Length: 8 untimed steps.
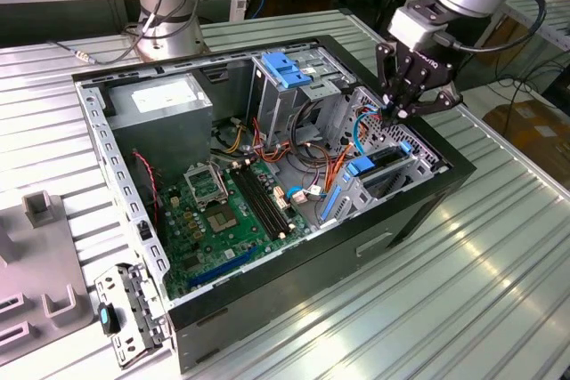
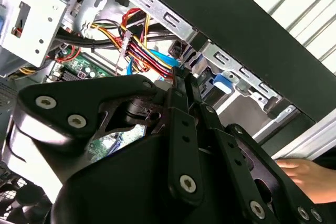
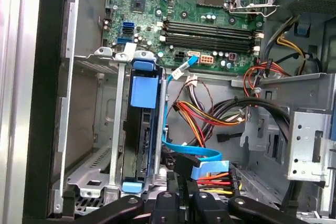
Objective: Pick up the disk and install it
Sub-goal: 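Insert the first disk wire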
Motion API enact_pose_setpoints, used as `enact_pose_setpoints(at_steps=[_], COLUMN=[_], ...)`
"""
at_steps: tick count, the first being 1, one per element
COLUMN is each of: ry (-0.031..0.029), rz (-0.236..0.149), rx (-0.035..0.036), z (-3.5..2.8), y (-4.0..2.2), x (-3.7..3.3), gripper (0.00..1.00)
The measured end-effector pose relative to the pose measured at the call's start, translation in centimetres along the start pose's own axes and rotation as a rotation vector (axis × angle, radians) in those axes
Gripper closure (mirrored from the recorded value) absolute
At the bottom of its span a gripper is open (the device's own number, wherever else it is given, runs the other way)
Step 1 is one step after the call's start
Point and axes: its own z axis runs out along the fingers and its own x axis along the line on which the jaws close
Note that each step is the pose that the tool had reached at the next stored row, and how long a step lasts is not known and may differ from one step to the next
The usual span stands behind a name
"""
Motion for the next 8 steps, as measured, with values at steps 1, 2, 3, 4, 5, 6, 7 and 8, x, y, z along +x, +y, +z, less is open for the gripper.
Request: enact_pose_setpoints(at_steps=[1,2,3,4,5,6,7,8], ry=[0.0003,0.0005,0.0009,0.0010,0.0012,0.0013,0.0014,0.0018], rz=[0.001,0.003,0.003,0.005,0.006,0.008,0.010,0.010], rx=[0.0000,0.0000,0.0000,0.0000,0.0000,0.0001,0.0001,0.0002], z=[0.03,0.06,0.08,0.13,0.17,0.30,0.42,0.48], y=[0.02,0.04,0.05,0.07,0.08,0.10,0.17,0.34], x=[0.19,0.38,0.54,0.72,0.84,0.98,1.02,1.02], gripper=[0.83,0.83,0.83,0.83,0.83,0.83,0.83,0.83])
